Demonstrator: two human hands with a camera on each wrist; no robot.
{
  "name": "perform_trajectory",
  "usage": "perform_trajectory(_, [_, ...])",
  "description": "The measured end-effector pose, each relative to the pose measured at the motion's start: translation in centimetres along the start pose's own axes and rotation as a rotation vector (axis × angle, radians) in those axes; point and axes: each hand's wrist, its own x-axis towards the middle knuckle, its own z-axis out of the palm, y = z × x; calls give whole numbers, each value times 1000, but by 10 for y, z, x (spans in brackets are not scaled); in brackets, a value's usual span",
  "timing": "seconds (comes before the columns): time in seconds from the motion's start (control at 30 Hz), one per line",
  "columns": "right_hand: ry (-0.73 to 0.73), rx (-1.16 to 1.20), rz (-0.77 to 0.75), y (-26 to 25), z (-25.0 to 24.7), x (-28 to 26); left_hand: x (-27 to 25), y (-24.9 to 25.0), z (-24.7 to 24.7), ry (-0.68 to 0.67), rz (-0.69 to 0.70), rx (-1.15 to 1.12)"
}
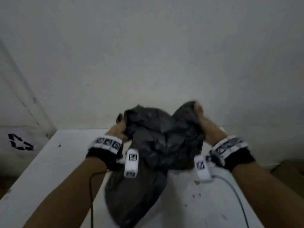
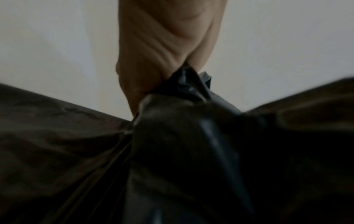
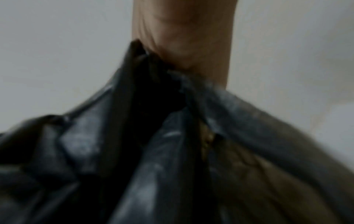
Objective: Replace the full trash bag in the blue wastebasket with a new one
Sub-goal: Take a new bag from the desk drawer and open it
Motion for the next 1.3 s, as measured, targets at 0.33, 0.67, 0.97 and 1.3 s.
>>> perform_trajectory(0.33, [-1,-638,-626,-138,51,-70,-49,153,36,-385,539,-227])
perform_trajectory(0.67, [339,-1109,-666,-151,13,-105,-36,136,88,-545,447,-181])
perform_trajectory(0.97, [952,-791,-545,-140,-144,-131,-24,84,185,-959,76,235])
perform_trajectory(1.3, [714,-844,-468,-87,-294,-199,-85,-49,445,-1231,-196,-246])
